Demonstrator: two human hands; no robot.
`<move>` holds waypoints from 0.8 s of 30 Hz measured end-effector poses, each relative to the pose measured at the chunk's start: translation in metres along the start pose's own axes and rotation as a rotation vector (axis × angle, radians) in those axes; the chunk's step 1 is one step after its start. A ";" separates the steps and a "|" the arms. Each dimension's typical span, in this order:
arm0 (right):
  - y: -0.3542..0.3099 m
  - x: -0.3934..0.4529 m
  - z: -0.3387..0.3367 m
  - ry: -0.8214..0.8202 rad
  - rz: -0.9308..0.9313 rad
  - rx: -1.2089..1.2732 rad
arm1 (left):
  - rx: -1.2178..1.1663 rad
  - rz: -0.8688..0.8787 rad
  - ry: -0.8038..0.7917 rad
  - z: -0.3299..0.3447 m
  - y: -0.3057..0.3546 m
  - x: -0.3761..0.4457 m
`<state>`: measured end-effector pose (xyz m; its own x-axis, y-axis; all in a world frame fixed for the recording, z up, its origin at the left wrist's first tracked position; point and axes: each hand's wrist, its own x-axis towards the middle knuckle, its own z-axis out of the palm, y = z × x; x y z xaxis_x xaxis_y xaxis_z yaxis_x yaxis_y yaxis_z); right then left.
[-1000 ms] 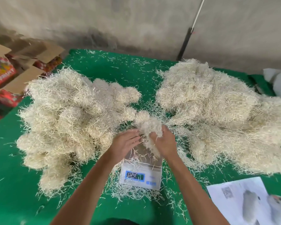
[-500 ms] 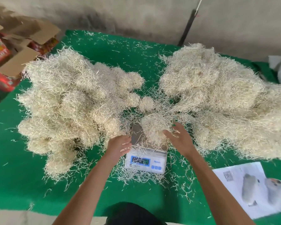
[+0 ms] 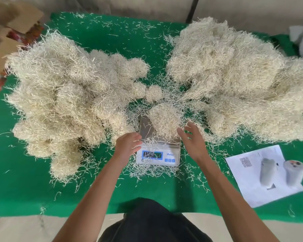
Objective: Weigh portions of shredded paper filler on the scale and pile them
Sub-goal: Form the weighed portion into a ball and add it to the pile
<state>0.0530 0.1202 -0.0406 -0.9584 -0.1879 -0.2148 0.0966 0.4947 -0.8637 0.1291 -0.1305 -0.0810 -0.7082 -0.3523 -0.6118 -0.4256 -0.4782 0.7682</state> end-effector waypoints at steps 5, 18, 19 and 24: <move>0.000 0.002 0.001 0.021 0.003 0.000 | 0.039 0.039 -0.009 0.009 0.001 -0.005; -0.011 0.021 0.009 0.068 -0.010 -0.040 | 0.059 0.049 0.042 0.002 -0.001 0.000; -0.014 0.025 0.011 0.090 -0.021 -0.085 | 0.055 0.037 0.047 0.000 -0.002 -0.001; -0.038 0.059 0.031 0.069 -0.159 -0.366 | 0.030 -0.068 0.024 0.002 -0.014 -0.010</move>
<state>0.0015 0.0640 -0.0351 -0.9707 -0.2349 -0.0498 -0.1441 0.7357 -0.6619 0.1412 -0.1188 -0.0850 -0.6634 -0.3390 -0.6671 -0.4893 -0.4781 0.7294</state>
